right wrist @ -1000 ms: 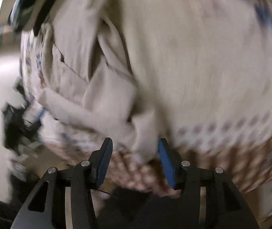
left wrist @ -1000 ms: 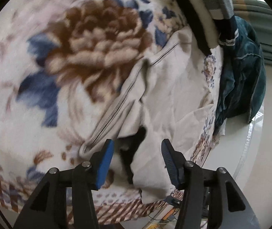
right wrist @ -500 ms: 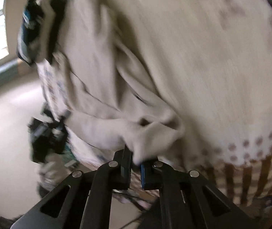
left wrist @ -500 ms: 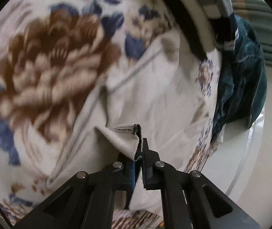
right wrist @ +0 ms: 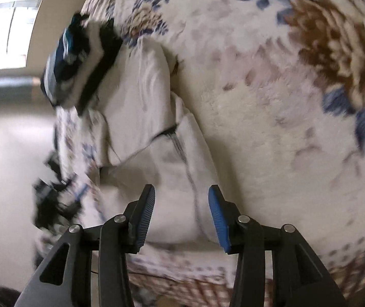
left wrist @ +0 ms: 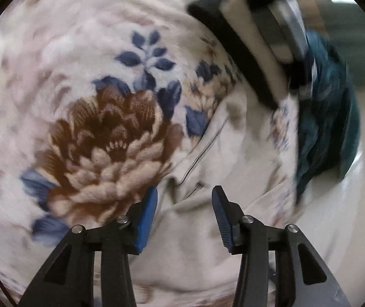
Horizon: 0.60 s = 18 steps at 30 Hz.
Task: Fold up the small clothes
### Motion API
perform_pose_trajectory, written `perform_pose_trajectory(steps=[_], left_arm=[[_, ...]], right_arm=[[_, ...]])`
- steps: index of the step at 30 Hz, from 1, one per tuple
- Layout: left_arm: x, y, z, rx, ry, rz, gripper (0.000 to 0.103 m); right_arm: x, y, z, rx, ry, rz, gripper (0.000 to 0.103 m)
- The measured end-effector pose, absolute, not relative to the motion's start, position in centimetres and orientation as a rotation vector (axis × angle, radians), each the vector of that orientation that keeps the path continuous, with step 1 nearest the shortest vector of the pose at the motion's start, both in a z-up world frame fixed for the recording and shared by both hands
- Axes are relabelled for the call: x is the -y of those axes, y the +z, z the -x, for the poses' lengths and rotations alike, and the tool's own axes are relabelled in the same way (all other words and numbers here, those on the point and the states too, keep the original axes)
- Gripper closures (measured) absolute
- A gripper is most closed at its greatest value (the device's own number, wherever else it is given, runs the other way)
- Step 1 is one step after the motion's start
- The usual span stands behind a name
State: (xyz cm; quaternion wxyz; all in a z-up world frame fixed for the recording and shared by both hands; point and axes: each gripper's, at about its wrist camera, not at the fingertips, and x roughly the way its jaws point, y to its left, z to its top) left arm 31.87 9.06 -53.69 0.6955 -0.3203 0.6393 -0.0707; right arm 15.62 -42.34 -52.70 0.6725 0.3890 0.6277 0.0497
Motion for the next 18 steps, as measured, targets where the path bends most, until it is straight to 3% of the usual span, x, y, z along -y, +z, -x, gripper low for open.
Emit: perform_pose_trajectory(steps=[9, 10, 11, 12, 13, 18], left_arm=[[-1.4, -54.4, -33.3, -1.427, -0.277, 0.256, 0.064], [-1.0, -54.3, -33.5, -1.412, -0.28, 0.23, 0.083], [-0.5, -54.2, -33.6, -1.4, -0.286, 0.21, 0.101], [-0.3, -53.9, -33.6, -1.384, -0.287, 0.189, 0.101], [-0.2, -53.5, -33.6, -1.363, -0.285, 0.178, 0.101], [-1.9, -51.4, -32.8, -1.301, -0.234, 0.182, 0.102]], right_arm=[[41.0, -54.6, -19.1, -1.403, 0.058, -0.698, 0.057], [40.9, -55.1, -19.3, -1.399, 0.045, -0.695, 0.057], [40.9, -55.4, -19.4, -1.394, 0.017, -0.695, 0.061], [40.9, -55.5, -19.4, -1.385, -0.009, -0.7, 0.082], [40.5, -55.6, -19.7, -1.385, -0.031, -0.699, 0.097], [39.6, -54.0, -19.6, -1.342, -0.094, -0.65, 0.1]])
